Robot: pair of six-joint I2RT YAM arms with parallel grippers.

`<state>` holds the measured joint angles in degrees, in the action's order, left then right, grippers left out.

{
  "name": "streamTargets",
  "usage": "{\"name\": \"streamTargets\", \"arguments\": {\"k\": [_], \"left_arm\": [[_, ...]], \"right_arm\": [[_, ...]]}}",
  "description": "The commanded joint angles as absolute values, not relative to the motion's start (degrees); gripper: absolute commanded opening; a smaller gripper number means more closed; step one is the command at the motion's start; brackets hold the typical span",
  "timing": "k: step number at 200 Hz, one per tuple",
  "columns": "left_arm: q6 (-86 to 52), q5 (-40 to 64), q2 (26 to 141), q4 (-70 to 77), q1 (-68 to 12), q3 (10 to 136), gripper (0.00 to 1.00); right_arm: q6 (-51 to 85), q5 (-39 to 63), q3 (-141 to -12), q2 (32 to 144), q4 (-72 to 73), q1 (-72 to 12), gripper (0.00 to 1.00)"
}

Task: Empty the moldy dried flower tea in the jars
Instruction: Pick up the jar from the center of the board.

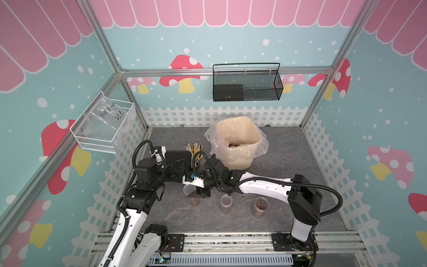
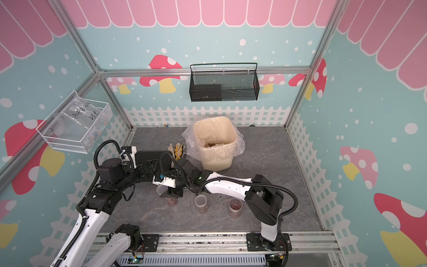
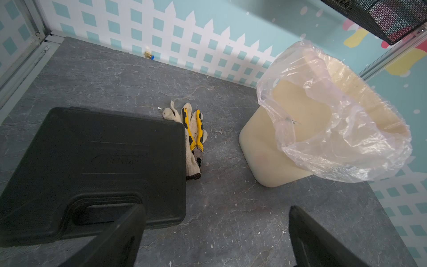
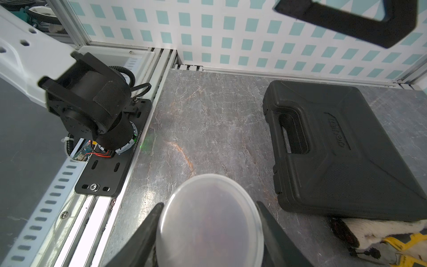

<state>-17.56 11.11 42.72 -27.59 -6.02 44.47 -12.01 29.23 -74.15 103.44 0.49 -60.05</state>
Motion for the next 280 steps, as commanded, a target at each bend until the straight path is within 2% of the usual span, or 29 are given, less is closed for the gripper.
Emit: {"name": "streamTargets", "arguments": {"k": [1,31,49,113,134,169,188,232,280], "left_arm": [[-17.14,11.50,42.11,-28.02,-5.89,43.61,1.00],[-17.14,11.76,41.54,-27.67,-5.87,43.65,0.99],[-17.15,13.66,39.87,-25.49,-5.89,43.38,1.00],[-22.85,24.78,34.44,-5.84,-7.55,38.53,0.99],[-21.17,22.90,35.41,-1.68,-13.26,37.65,1.00],[-8.11,10.76,38.17,2.14,-32.71,36.60,1.00],[-1.23,6.77,40.73,4.10,-39.64,35.41,1.00],[3.23,4.87,42.78,17.14,-42.74,27.98,1.00],[9.61,6.14,46.86,22.45,-44.29,25.40,1.00]], "right_arm": [[-12.10,30.34,-75.49,103.33,0.42,-60.34,0.41],[-10.84,27.09,-75.16,100.00,0.49,-60.26,0.33],[-10.25,24.17,-73.96,96.53,0.44,-60.16,0.32],[-1.86,16.68,-67.49,81.75,0.27,-54.74,0.26],[2.46,18.49,-66.14,77.45,0.00,-51.60,0.26],[7.47,19.34,-65.47,73.30,-2.42,-47.08,0.26],[9.42,19.56,-65.51,72.06,-3.89,-45.68,0.26],[11.72,20.66,-65.47,69.84,-4.56,-44.30,0.25],[13.68,25.84,-66.01,68.61,-4.40,-44.14,0.25]]}}
